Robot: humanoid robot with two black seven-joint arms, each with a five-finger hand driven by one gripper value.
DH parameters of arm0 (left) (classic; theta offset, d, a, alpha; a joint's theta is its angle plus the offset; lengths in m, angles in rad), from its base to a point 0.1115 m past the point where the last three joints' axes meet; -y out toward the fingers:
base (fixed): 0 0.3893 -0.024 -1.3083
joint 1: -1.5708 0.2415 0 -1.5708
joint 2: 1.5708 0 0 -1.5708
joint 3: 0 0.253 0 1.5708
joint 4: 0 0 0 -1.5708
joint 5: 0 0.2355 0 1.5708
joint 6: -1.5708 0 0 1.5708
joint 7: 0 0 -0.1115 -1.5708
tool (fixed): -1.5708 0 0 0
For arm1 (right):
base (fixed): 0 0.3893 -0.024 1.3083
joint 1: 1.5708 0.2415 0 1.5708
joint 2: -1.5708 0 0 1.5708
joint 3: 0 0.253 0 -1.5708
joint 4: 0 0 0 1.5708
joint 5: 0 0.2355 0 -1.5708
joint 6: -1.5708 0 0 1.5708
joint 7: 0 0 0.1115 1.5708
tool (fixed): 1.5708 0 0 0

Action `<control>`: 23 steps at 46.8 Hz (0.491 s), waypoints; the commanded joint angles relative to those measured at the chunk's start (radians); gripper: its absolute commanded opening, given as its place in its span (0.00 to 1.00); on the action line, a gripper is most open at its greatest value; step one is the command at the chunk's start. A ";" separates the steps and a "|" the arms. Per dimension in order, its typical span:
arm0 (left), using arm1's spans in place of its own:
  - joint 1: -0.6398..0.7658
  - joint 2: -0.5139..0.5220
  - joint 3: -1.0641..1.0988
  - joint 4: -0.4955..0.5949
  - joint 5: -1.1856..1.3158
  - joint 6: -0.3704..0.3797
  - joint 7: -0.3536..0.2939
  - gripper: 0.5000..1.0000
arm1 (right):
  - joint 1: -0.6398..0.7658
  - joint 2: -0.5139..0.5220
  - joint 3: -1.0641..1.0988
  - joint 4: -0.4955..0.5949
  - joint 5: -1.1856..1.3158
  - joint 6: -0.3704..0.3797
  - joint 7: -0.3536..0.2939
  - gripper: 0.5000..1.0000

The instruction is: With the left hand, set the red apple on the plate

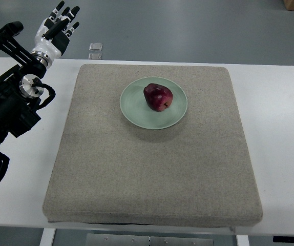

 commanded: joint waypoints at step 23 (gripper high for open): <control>-0.010 -0.006 0.000 0.000 -0.001 -0.005 0.000 0.98 | 0.000 0.000 -0.001 0.002 0.002 0.005 0.000 0.86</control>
